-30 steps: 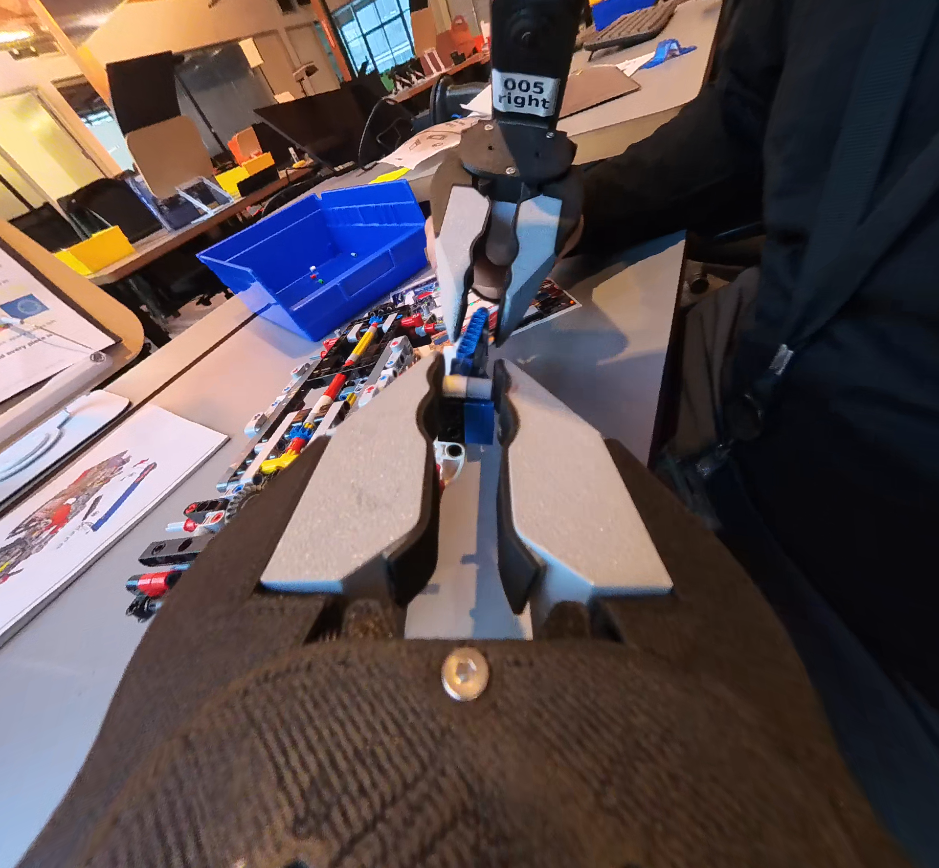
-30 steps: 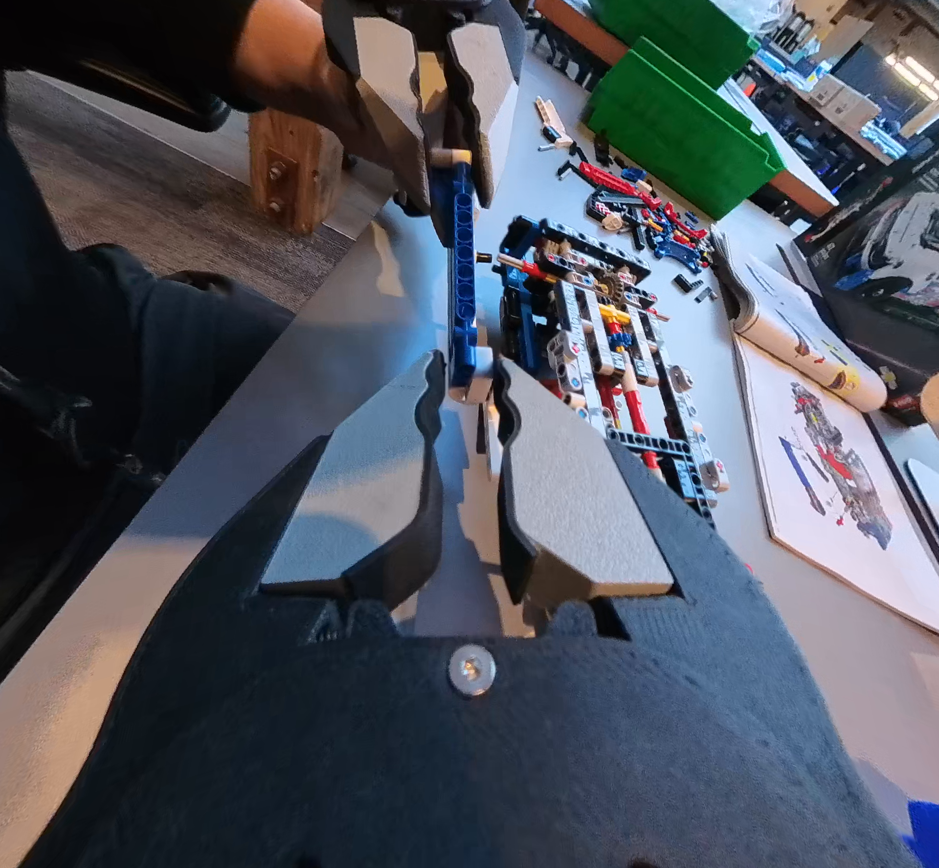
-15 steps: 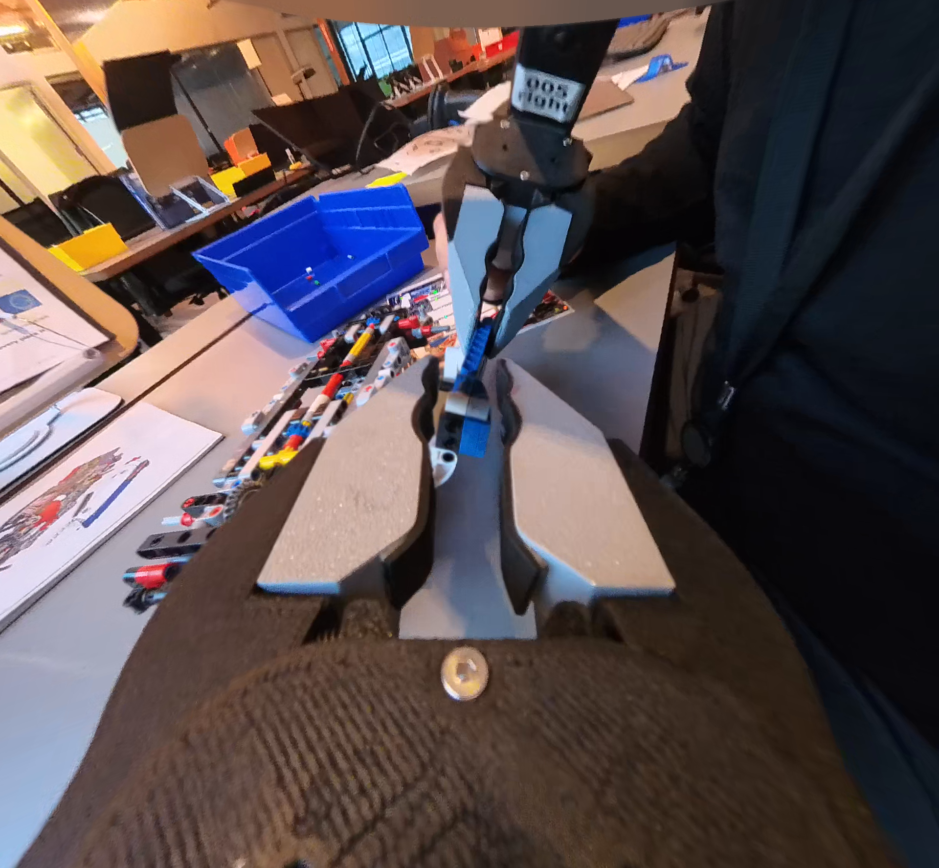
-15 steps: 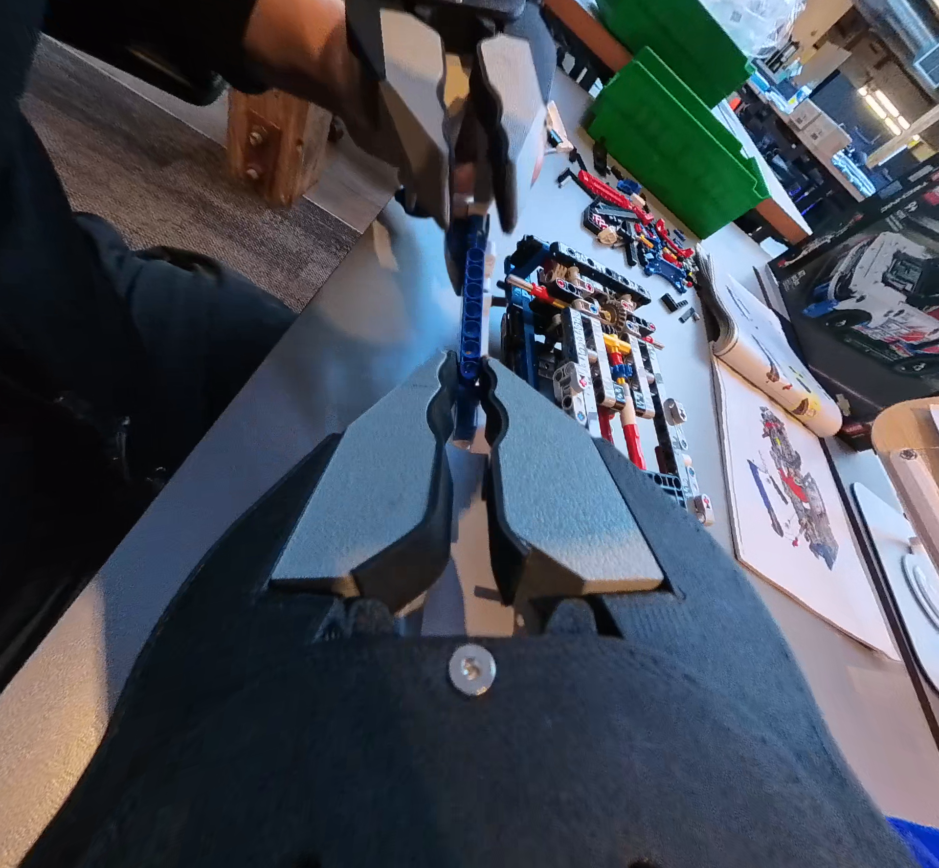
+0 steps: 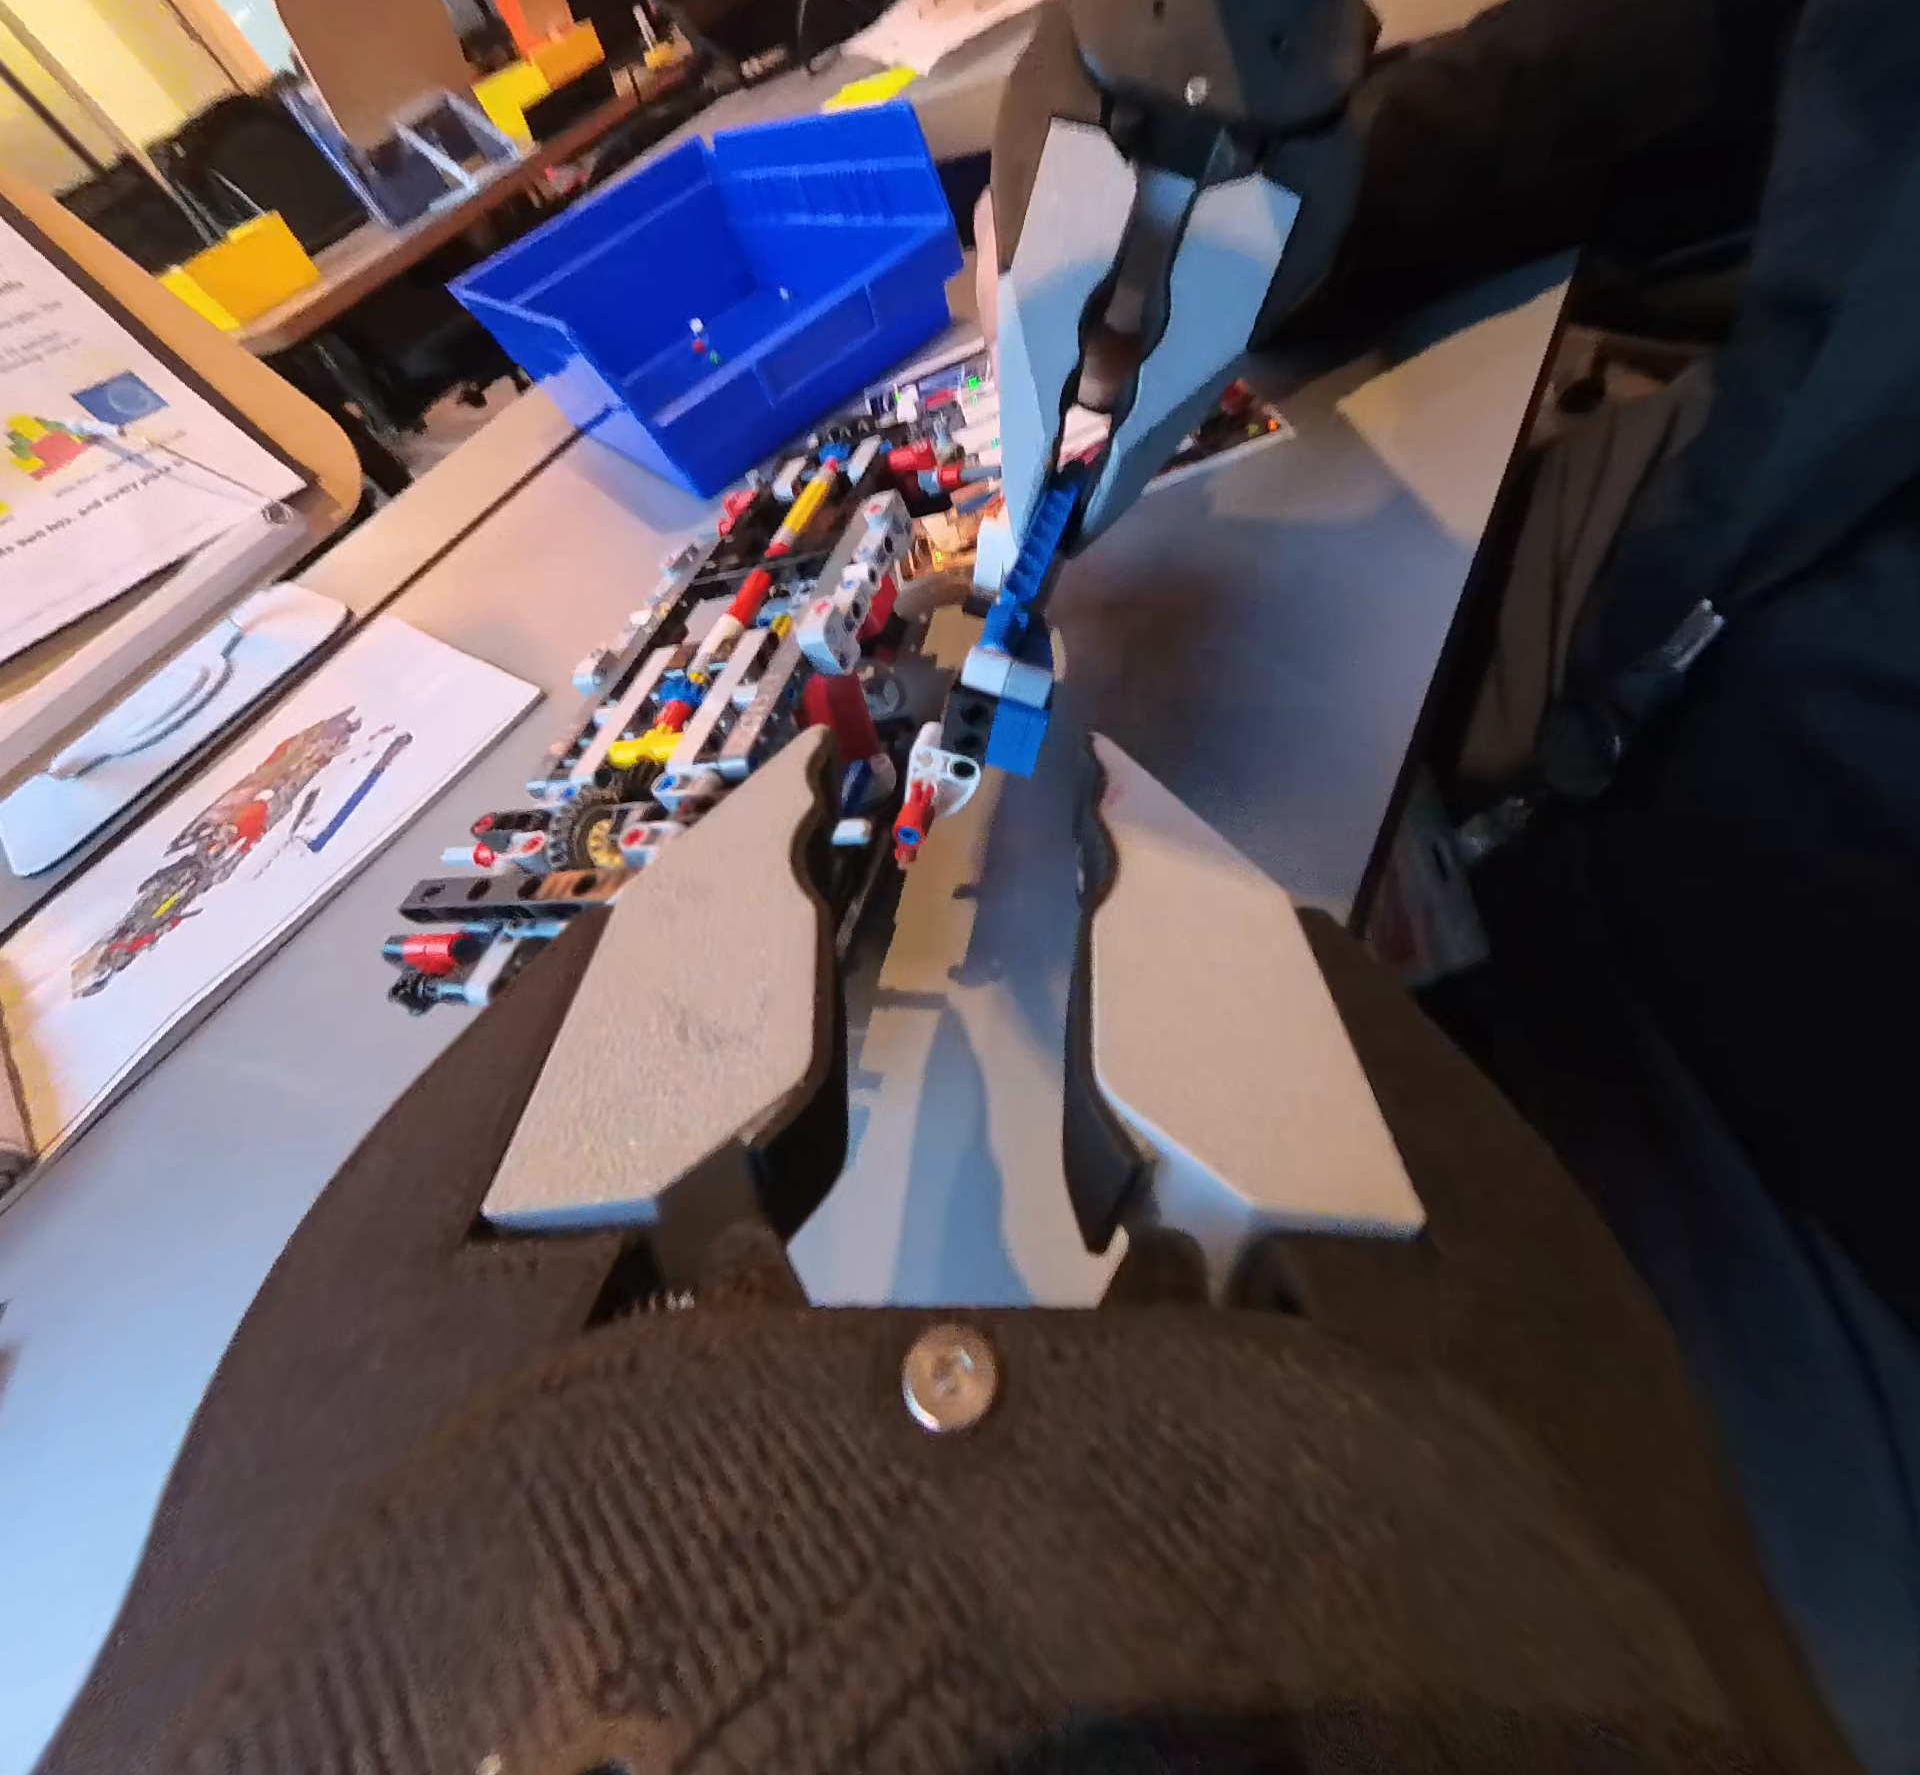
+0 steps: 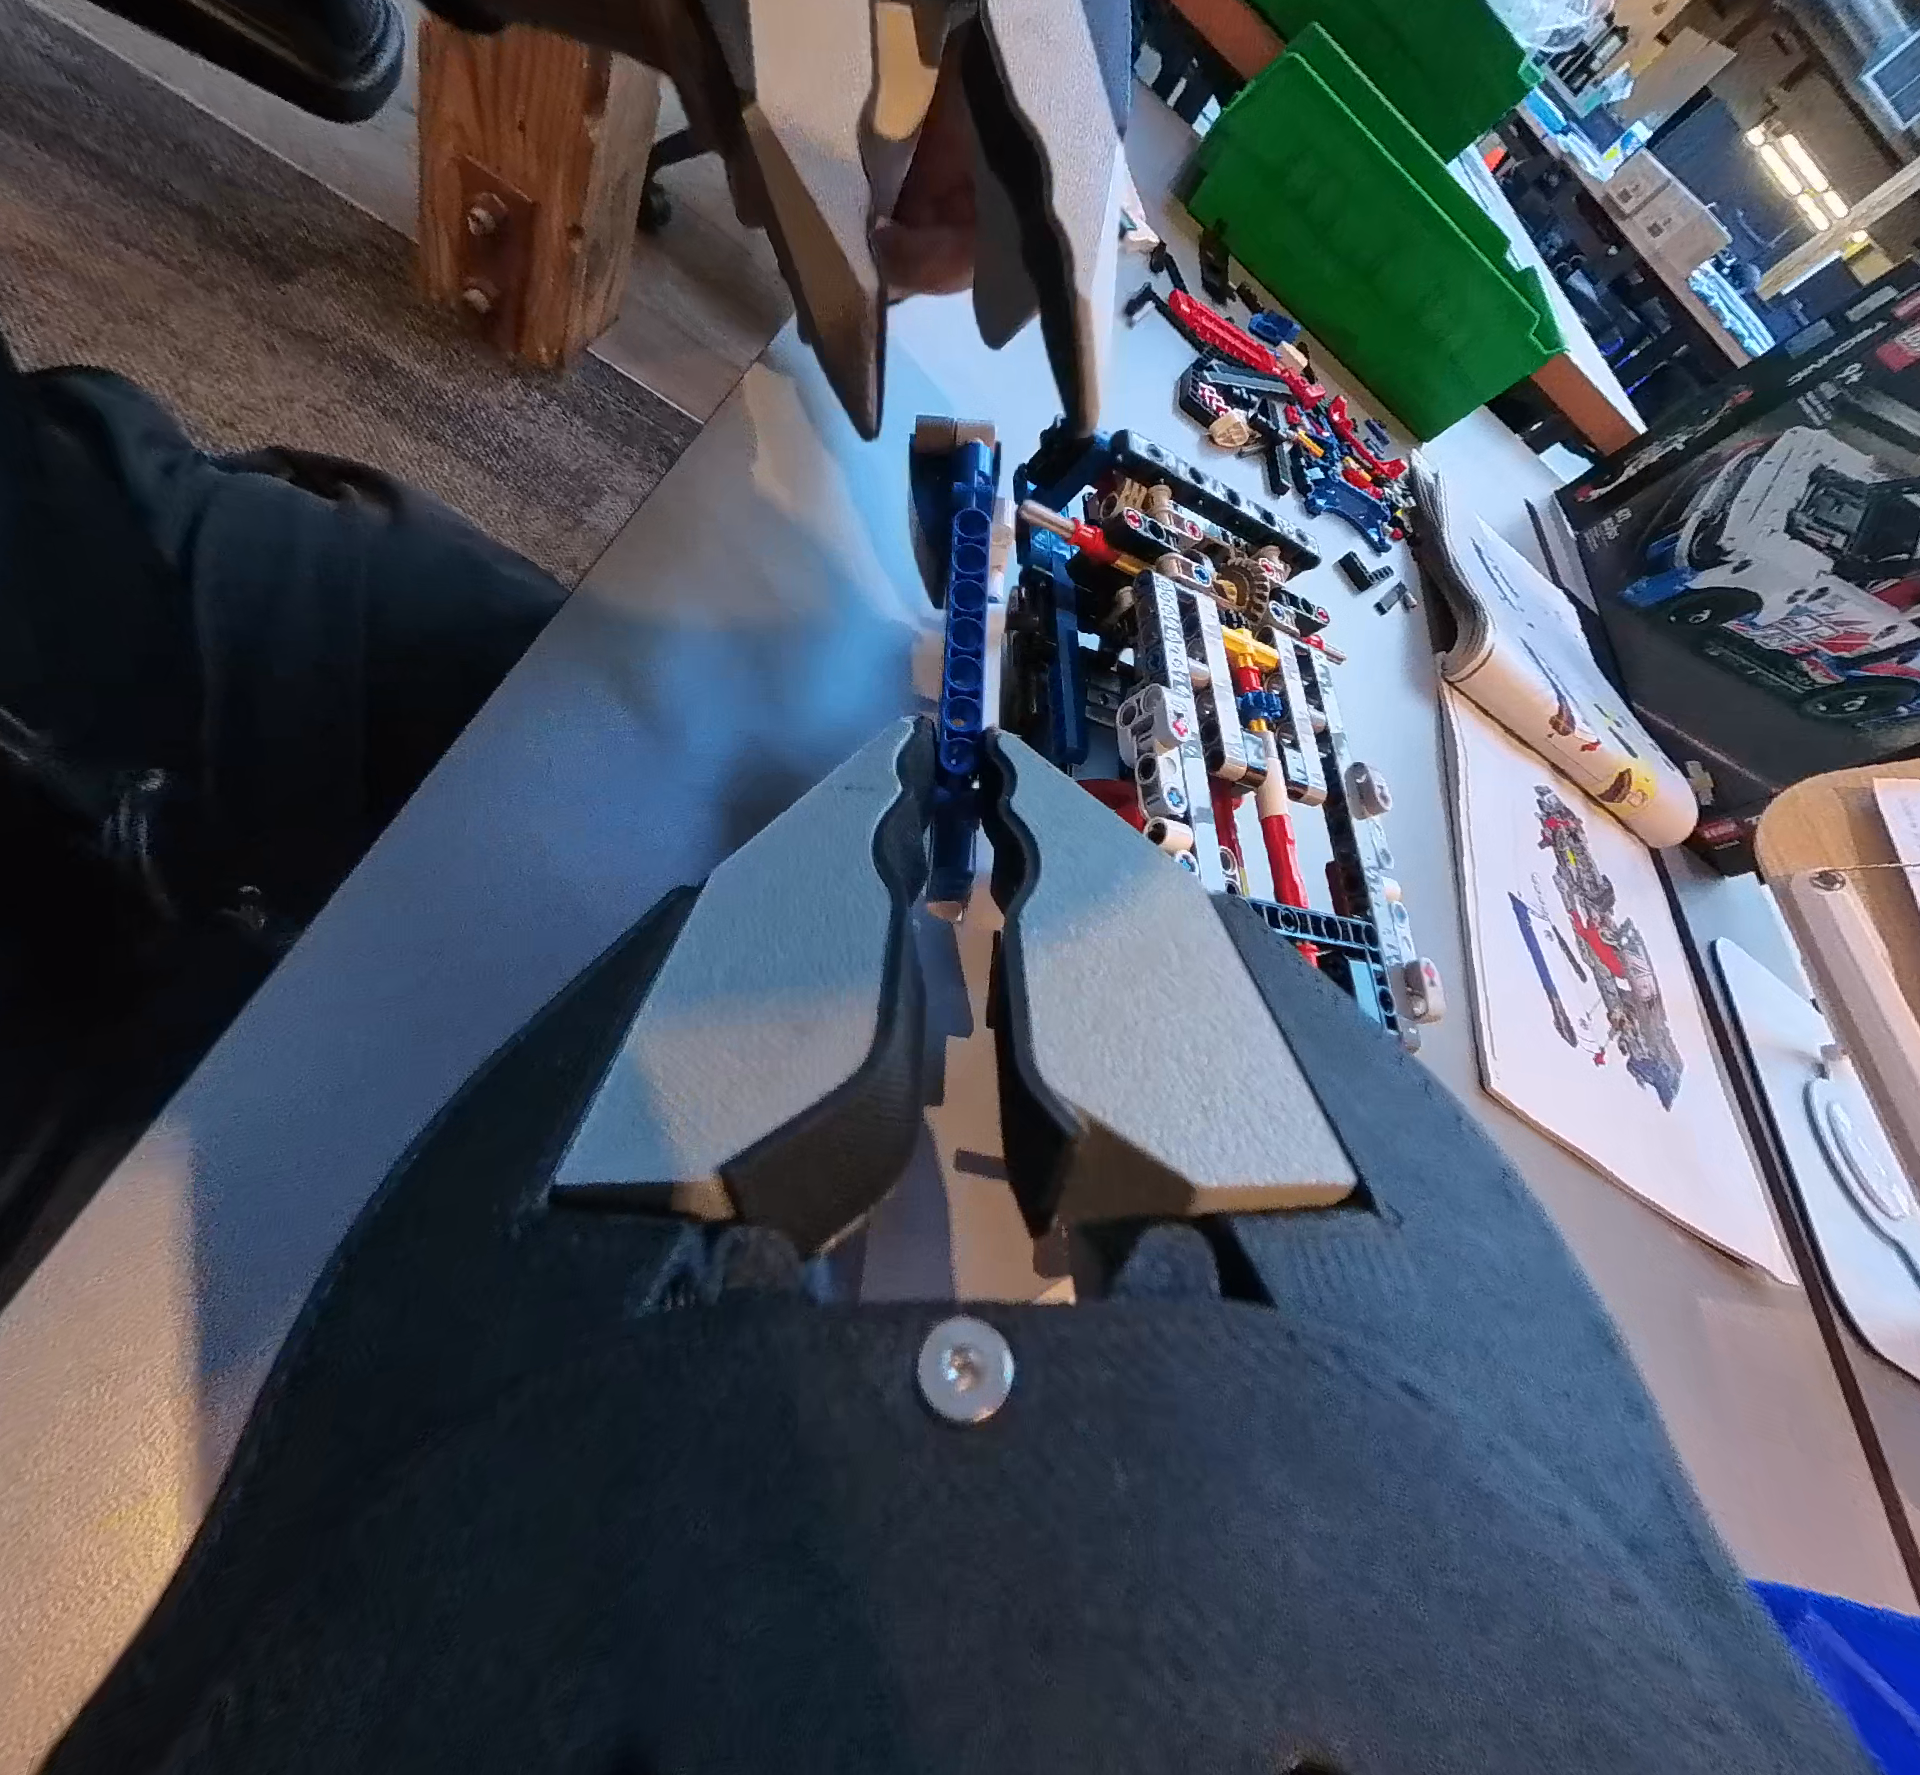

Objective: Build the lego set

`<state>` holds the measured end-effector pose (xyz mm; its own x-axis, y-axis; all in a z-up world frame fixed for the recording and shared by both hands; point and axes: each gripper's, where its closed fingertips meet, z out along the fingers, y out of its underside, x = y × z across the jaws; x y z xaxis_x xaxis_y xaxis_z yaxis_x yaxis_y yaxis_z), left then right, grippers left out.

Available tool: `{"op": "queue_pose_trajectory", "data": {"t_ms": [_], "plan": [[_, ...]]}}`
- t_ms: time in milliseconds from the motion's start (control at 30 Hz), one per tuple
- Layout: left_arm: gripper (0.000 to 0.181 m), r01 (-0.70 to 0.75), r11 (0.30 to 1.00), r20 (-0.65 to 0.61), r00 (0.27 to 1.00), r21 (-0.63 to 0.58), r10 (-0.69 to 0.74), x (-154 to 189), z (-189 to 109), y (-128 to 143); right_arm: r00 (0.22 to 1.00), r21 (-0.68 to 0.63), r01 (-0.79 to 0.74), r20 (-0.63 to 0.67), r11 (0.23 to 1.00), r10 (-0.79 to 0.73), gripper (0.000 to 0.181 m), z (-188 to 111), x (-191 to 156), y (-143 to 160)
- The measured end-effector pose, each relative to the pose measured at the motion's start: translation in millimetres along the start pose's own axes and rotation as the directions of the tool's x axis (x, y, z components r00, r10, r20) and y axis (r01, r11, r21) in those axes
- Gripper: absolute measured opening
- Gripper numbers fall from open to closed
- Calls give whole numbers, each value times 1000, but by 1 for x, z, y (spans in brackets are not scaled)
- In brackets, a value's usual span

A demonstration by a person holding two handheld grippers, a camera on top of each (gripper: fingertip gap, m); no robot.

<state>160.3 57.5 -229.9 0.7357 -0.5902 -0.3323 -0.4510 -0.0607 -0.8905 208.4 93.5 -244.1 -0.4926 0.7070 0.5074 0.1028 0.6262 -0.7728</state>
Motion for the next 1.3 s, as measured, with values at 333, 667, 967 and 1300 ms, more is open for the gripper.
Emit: {"op": "queue_pose_trajectory", "data": {"t_ms": [333, 667, 967, 1300], "plan": [[23, 543, 833, -156, 818, -106, -553, 4, -15, 7, 991, 39, 126, -40, 991, -124, 4, -18, -3, -14], [30, 271, 957, -89, 956, -104, -281, 11, 0, 9, 999, 94, 29, 24, 995, -32, 5, -20, -10, -20], [6, 346, 934, -171, 918, -93, -357, 19, 4, 7, 998, 74, 59, 33, 996, -62, 5, -18, -15, -20], [3, 804, 552, -233, 506, -221, -830, 20, 13, 21, 994, 3, 109, 2, 994, -109, 5, -13, -14, -9]]}}
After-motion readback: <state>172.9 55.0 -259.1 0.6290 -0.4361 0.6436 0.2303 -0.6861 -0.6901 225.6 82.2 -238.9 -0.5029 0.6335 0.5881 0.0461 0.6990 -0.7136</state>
